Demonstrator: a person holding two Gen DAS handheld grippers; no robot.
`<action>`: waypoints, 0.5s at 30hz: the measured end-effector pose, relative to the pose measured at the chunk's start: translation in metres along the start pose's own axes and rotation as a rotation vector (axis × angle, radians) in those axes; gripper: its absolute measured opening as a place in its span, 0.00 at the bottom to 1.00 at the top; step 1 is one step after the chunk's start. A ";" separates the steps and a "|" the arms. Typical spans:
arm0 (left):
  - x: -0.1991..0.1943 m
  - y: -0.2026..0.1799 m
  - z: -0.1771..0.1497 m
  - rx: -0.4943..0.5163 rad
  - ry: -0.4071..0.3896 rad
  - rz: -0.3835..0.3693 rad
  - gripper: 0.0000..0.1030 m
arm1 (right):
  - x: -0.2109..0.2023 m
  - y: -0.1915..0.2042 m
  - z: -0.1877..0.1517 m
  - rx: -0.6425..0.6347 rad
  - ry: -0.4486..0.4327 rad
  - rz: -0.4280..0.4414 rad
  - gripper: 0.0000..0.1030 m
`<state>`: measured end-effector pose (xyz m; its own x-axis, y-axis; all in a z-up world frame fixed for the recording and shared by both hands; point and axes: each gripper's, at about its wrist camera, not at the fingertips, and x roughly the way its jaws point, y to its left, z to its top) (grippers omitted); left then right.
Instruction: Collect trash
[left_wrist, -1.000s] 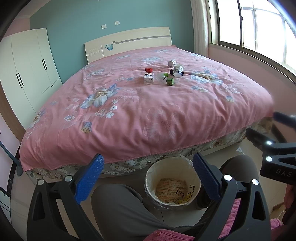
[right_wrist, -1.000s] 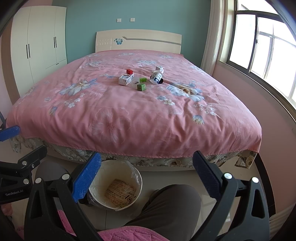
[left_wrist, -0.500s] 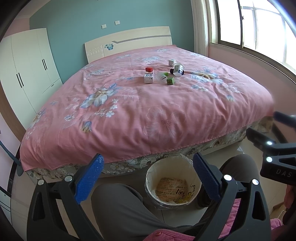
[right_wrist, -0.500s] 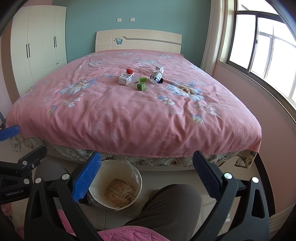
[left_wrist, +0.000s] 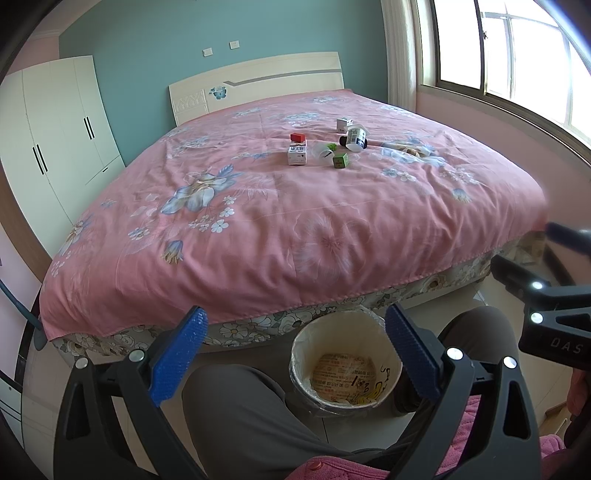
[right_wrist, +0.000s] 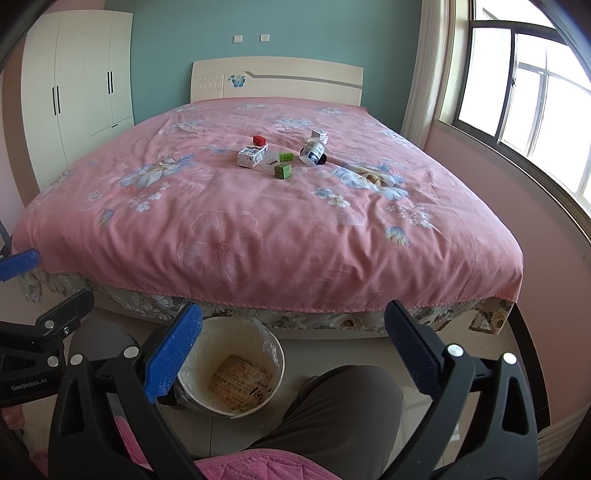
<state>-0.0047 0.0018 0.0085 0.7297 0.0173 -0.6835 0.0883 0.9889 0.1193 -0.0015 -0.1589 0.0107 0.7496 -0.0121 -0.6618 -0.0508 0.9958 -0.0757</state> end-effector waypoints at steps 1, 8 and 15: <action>0.001 0.000 -0.001 -0.001 0.000 -0.001 0.95 | 0.000 0.000 0.000 0.000 -0.001 -0.001 0.94; 0.001 -0.001 -0.001 0.000 0.001 -0.002 0.95 | 0.001 0.000 0.000 -0.001 0.002 0.003 0.94; 0.005 -0.002 -0.008 0.004 0.009 -0.007 0.95 | 0.002 0.002 -0.004 -0.003 0.009 0.007 0.94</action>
<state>-0.0069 0.0016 -0.0010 0.7233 0.0120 -0.6904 0.0958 0.9884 0.1176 -0.0021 -0.1573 0.0062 0.7431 -0.0063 -0.6691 -0.0579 0.9956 -0.0737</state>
